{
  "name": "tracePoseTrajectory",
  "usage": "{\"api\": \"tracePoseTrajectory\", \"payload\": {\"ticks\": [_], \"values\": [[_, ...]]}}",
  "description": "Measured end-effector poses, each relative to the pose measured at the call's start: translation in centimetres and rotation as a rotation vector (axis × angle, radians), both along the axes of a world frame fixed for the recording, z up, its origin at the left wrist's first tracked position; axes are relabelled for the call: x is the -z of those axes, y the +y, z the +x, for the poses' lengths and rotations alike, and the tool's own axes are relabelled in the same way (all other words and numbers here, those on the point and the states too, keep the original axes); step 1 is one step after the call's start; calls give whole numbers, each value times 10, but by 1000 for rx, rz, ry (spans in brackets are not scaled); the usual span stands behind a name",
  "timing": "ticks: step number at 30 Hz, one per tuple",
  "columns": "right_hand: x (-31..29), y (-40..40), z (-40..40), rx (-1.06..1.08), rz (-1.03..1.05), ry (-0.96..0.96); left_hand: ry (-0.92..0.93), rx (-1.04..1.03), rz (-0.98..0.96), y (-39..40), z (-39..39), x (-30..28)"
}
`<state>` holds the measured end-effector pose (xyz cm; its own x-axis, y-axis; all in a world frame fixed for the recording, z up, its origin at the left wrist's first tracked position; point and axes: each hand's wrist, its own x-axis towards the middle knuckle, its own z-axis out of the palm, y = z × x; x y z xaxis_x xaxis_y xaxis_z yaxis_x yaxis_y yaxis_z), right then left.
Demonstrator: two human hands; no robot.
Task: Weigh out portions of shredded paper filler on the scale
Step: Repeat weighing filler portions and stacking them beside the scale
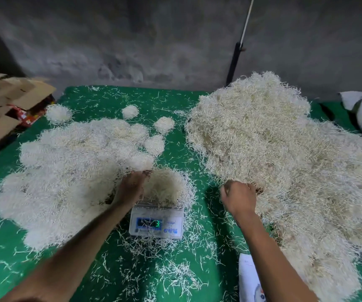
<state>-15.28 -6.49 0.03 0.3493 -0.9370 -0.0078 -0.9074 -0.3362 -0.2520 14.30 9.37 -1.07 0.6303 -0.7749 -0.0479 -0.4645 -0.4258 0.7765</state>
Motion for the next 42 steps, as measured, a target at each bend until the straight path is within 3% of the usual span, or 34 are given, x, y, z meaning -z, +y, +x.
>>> {"api": "tracePoseTrajectory", "payload": {"ticks": [5,11,16,19,22,25,27,34,39,42], "values": [[5,40,32,-156,114,0,180,-111,-49,36,5,9],[11,83,50,-132,197,35,405,-225,-75,91,17,27],[13,109,62,-138,304,38,613,-153,-129,116,8,37],[16,119,69,-112,302,34,643,-100,-114,124,2,38],[23,121,83,-83,305,-142,702,-119,-141,127,2,34],[26,111,92,185,460,-685,725,-160,-146,123,9,29],[25,96,93,381,512,-921,715,-156,-149,116,16,26],[33,74,122,344,510,-778,581,-13,-88,41,22,1],[38,65,150,259,513,-861,605,120,118,-21,-3,-10],[35,67,164,129,480,-971,689,81,222,-45,-16,-11]]}}
